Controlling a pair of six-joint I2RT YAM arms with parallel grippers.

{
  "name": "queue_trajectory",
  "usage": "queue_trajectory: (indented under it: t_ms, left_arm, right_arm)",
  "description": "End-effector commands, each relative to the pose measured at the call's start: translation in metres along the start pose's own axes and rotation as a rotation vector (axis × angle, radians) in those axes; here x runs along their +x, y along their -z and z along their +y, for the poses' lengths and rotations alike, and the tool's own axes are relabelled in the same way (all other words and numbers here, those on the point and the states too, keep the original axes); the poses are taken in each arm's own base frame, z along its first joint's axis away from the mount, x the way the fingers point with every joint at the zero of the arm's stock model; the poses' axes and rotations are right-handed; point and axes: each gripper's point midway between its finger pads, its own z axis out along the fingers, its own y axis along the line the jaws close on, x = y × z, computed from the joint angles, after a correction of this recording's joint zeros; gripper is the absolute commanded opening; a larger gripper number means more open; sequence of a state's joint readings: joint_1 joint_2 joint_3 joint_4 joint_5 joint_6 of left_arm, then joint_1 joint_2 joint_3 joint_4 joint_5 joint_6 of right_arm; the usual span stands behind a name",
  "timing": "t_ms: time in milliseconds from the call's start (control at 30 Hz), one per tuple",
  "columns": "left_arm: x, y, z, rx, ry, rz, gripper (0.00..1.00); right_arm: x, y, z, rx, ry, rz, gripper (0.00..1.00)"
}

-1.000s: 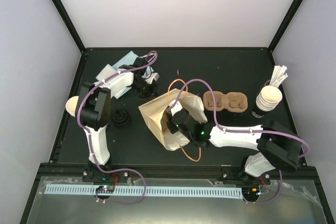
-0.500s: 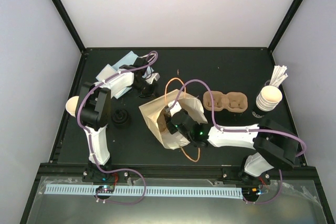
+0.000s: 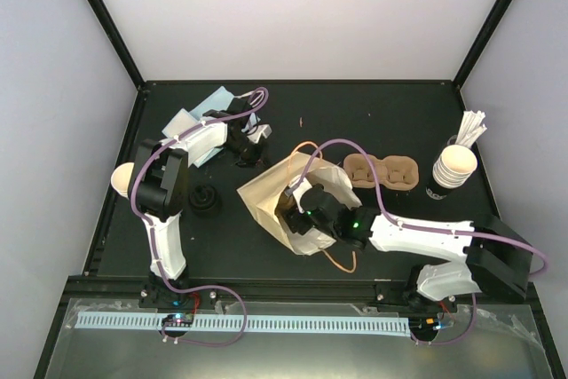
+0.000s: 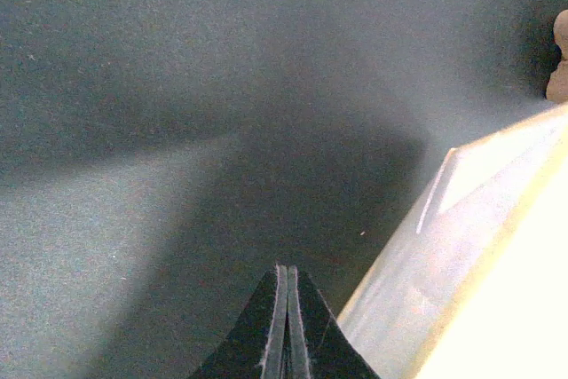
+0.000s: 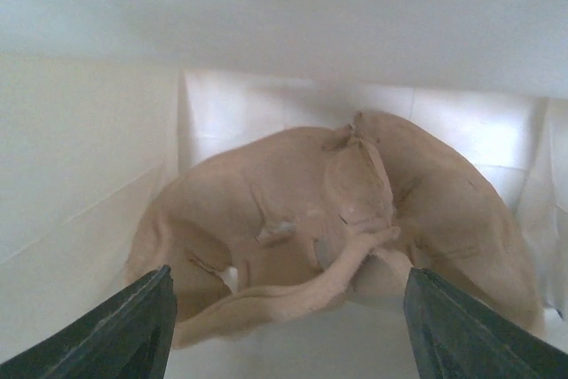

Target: Pack the takeout coffee

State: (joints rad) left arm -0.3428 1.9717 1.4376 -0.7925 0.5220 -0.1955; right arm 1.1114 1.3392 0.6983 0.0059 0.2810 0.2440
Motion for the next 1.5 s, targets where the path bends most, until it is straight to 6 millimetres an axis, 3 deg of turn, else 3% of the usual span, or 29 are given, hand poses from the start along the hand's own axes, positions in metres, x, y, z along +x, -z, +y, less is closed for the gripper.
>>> queue_trajectory:
  t_ms: [0,267,467,667,733,800,833,900,967,1033,1200,1367,1467]
  left_arm:
    - [-0.005,0.004,-0.01,0.018,-0.021,-0.003,0.02]
    - [-0.007,0.014,-0.014,0.017,-0.034,-0.031,0.02]
    - [-0.016,0.049,-0.034,0.019,-0.068,-0.128,0.18]
    - [-0.015,0.113,-0.06,-0.024,-0.158,-0.279,0.47]
    - [-0.009,0.132,-0.067,-0.038,-0.191,-0.325,0.66]
    - [-0.004,0.153,-0.074,-0.045,-0.218,-0.387,0.93]
    - [-0.001,0.165,-0.078,-0.043,-0.227,-0.427,0.98]
    - [0.002,0.187,-0.078,-0.037,-0.192,-0.525,0.99]
    - [0.004,0.204,-0.067,-0.076,-0.135,-0.619,0.99]
    - [0.009,0.222,-0.077,-0.02,-0.199,-0.708,0.99]
    - [0.039,0.225,-0.124,0.185,-0.382,-0.656,0.99]
    - [0.075,0.226,-0.181,0.199,-0.641,-0.645,0.96]
    - [0.085,0.234,-0.201,0.219,-0.699,-0.68,0.93]
  right_arm:
    - [-0.002,0.016,0.013,-0.089,0.077,0.01,0.74]
    - [0.015,0.018,0.016,-0.12,0.129,0.091,0.69]
    - [0.024,0.014,0.014,-0.109,0.11,0.094,0.68]
    - [0.024,0.014,0.016,-0.12,0.105,0.08,0.68]
    - [0.024,0.013,0.015,-0.119,0.106,0.079,0.68]
    - [0.024,0.013,0.015,-0.117,0.111,0.077,0.68]
    - [0.024,0.013,0.015,-0.118,0.112,0.075,0.68]
    - [0.022,0.013,0.015,-0.114,0.116,0.071,0.68]
    - [0.022,0.012,0.015,-0.113,0.118,0.069,0.68]
    - [0.021,0.012,0.015,-0.111,0.117,0.067,0.68]
    - [0.019,0.012,0.016,-0.115,0.111,0.061,0.68]
    - [0.019,0.011,0.015,-0.111,0.11,0.057,0.67]
    - [0.019,0.011,0.015,-0.109,0.114,0.057,0.67]
